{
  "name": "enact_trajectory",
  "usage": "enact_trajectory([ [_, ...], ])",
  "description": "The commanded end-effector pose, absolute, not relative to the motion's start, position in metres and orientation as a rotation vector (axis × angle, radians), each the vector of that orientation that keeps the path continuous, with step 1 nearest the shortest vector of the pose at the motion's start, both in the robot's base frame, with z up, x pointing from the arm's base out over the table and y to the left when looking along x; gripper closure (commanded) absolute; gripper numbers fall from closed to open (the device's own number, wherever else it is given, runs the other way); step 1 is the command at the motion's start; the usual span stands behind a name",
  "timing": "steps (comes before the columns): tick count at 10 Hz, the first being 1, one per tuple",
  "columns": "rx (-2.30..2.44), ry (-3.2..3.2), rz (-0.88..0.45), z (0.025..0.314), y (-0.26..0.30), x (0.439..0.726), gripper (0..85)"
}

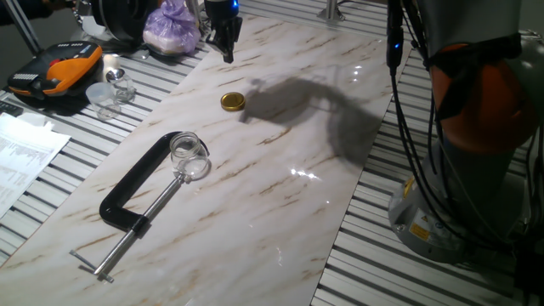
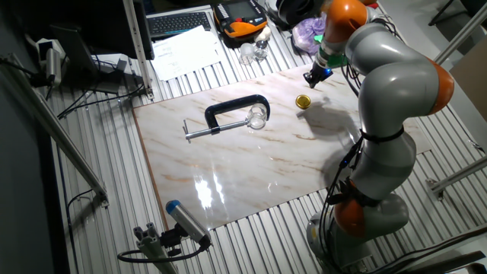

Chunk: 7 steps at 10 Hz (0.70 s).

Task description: Screw the lid onto the jar

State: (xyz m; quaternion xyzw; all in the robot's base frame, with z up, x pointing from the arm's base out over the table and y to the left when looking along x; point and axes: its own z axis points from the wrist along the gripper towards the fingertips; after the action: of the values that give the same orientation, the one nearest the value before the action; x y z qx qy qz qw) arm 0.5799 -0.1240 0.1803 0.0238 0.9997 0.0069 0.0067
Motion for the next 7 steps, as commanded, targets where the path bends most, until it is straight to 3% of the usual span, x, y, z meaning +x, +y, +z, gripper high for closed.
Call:
enact_trajectory([
  [1,0.076,3.127,0.019,0.1809,-0.1244,0.5800,85.0],
  [7,0.108,3.144,0.022,0.1836,-0.1287,0.5797,85.0],
])
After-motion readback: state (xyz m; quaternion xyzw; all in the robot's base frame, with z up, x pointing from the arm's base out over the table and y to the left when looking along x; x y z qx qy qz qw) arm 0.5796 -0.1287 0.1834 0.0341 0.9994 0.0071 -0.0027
